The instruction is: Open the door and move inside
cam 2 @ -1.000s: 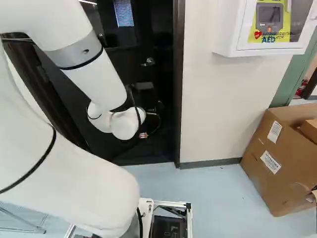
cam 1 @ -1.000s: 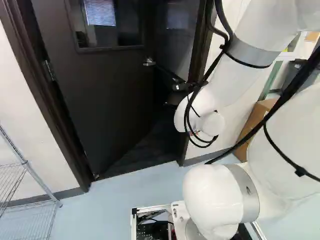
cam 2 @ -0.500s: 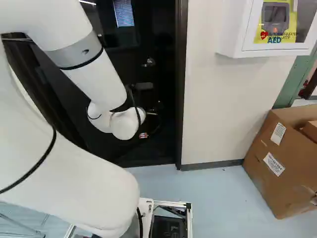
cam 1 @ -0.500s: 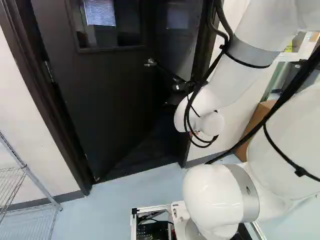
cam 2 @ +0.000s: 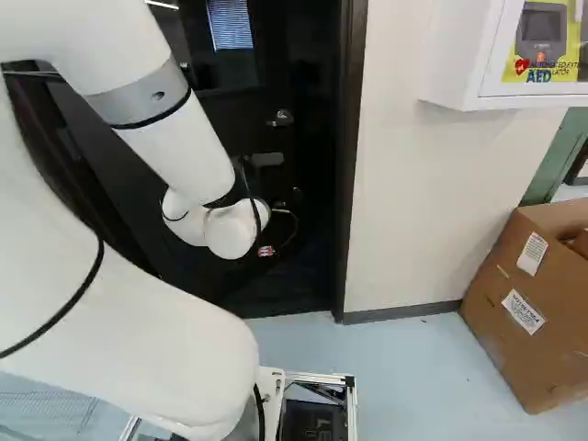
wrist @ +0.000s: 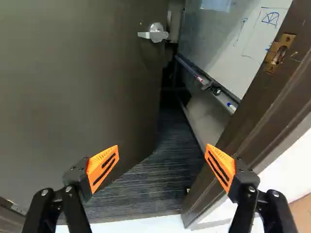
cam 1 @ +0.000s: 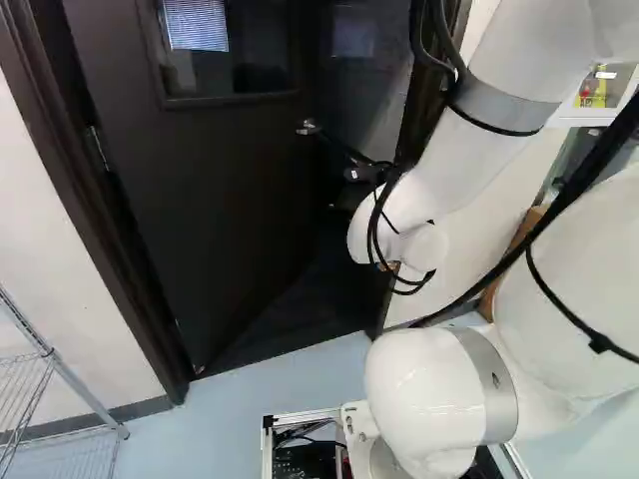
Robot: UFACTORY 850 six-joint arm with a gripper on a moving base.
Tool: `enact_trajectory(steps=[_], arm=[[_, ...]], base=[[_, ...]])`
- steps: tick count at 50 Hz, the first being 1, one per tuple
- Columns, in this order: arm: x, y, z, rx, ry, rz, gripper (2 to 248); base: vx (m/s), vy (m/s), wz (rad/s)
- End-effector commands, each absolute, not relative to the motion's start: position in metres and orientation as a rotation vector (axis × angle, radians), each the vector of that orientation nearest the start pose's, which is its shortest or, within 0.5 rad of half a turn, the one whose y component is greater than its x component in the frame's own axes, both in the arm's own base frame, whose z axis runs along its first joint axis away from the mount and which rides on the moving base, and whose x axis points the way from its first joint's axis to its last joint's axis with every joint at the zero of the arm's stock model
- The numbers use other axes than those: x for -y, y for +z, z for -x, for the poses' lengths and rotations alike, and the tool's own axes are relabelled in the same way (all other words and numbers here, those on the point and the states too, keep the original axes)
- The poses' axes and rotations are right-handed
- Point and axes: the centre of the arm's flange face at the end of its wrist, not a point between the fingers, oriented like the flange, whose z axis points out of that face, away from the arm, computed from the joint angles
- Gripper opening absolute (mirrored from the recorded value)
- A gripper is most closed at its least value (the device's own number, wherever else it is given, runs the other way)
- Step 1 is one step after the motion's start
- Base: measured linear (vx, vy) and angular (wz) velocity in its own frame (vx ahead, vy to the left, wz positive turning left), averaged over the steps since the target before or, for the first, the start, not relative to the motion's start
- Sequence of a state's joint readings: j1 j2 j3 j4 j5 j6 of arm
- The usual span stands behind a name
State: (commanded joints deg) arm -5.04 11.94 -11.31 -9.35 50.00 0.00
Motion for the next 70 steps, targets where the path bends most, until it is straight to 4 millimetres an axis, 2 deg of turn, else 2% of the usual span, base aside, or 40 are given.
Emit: enact_trajectory(steps=[44, 70], arm=[[0.0162, 0.3870, -0.3104, 0.139, -1.877, 2.533, 247], [0.0162, 0.3870, -0.3104, 0.139, -1.877, 2.533, 247]], base=[[0.104, 0.106, -0.234], [0.092, 0.166, -0.216]])
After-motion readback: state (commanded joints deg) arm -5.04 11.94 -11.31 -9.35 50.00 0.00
